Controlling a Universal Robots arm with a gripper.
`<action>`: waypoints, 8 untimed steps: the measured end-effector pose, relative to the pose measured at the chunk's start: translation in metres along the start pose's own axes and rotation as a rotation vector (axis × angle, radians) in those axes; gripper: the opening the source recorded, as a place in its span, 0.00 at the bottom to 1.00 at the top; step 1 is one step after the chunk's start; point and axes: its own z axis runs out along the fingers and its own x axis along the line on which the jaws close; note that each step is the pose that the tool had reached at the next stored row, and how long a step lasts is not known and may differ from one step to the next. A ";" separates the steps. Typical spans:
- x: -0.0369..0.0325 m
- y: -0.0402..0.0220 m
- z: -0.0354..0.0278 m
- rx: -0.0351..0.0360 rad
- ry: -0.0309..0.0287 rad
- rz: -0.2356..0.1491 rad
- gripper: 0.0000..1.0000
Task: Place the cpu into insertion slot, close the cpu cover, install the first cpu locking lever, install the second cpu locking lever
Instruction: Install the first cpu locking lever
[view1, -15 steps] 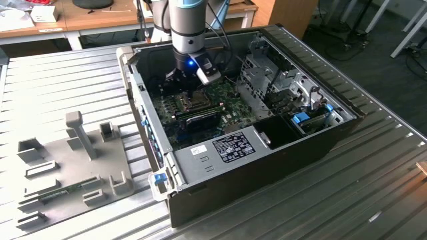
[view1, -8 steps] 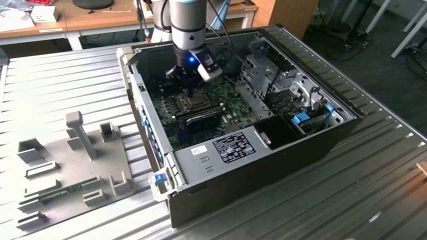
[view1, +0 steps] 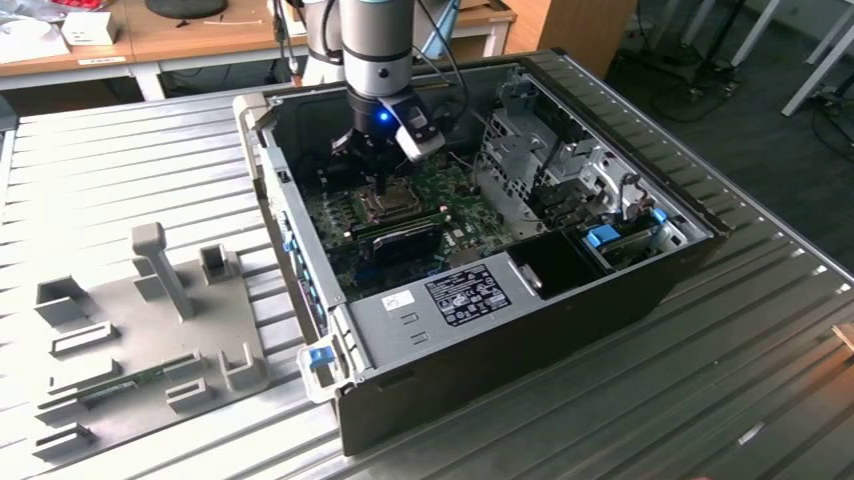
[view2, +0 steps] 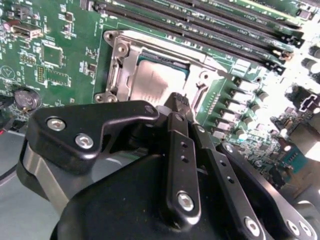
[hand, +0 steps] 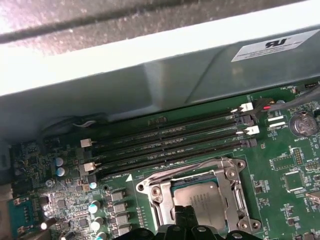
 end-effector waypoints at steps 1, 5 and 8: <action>-0.0008 0.0002 0.0000 0.0000 0.0001 -0.001 0.10; -0.0056 0.0014 0.0004 -0.0009 0.0007 -0.016 0.10; -0.0112 0.0027 0.0008 -0.0016 0.0013 -0.025 0.10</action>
